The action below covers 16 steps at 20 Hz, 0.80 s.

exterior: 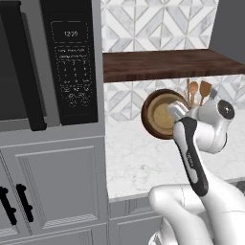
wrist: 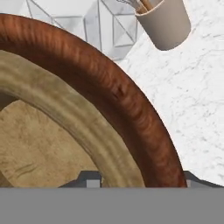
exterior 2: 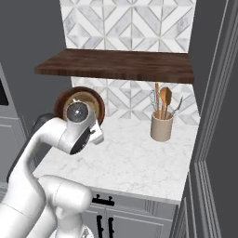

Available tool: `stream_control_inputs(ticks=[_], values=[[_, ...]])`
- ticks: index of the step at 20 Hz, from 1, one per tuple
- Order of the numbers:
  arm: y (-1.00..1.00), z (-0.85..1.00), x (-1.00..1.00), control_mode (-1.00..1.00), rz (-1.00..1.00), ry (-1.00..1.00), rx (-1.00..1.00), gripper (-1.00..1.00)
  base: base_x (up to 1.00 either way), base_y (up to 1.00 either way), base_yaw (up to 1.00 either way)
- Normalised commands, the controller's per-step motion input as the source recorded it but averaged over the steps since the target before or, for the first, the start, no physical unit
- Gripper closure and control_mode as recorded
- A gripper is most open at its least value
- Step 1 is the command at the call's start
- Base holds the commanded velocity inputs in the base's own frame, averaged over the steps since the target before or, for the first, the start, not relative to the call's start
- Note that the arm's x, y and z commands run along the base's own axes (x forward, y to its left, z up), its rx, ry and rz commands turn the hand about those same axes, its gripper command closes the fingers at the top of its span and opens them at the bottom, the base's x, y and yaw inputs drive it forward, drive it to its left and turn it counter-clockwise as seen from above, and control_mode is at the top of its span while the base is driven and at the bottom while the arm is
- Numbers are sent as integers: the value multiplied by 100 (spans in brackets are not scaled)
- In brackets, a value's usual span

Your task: Pick up the bowls on the counter and stack them on top of one another in the open cabinet. Place the smaller bowl on top of the larger bowl.

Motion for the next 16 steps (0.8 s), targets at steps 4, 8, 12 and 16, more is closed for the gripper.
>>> stream_control_inputs(ticks=[4,8,12,16], values=[[-37,100,-58,-100,-21,-33,8,100,0,0,0],[-15,100,-33,-100,-20,-28,6,100,0,0,0],[3,100,17,-100,-15,-18,4,100,0,0,0],[17,100,73,-100,-13,2,0,100,0,0,0]])
